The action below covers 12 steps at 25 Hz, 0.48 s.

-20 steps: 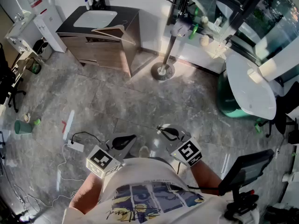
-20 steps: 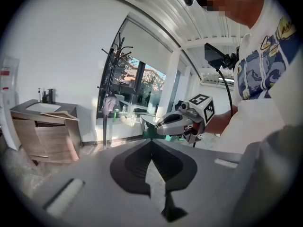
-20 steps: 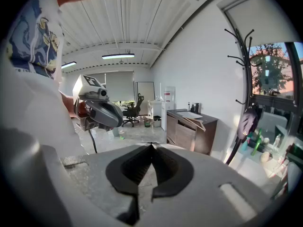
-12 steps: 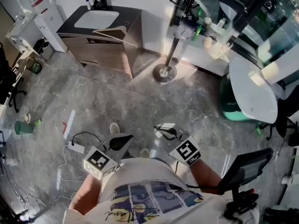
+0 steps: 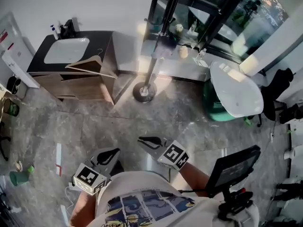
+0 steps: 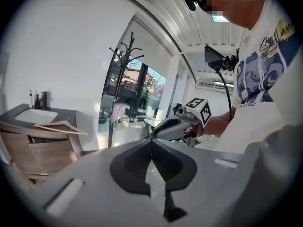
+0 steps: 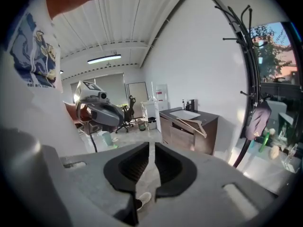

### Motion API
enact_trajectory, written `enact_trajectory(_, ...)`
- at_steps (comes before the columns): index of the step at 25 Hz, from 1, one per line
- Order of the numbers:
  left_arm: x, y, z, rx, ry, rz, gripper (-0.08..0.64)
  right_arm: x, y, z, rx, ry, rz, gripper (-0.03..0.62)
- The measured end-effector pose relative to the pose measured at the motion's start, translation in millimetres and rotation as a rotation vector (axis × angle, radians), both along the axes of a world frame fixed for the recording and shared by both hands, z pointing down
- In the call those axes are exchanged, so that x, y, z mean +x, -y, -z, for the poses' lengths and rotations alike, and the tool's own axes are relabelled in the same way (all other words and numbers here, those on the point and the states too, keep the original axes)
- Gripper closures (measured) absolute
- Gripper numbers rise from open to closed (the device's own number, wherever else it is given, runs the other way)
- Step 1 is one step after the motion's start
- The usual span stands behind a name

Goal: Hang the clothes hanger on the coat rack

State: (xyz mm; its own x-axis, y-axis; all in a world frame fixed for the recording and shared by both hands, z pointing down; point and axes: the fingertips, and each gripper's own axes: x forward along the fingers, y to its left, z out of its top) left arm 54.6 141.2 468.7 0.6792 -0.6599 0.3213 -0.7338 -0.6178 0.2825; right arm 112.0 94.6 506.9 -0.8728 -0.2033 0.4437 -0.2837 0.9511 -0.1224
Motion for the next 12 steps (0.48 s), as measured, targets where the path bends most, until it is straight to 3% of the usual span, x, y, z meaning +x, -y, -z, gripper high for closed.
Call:
enact_trajectory(7, -96.5, 54.4, 7.7, 0.01, 0.032, -0.06, 0.557, -79.7, 79.8, -11.3, -0.106, 0.038, -0.133, 0.491)
enact_trajectory(12, -135.8, 78.3, 7.2, 0.013, 0.021, -0.05, 0.557, -107.5, 129.0, -27.3, -0.17, 0.019, -0.173, 0.451)
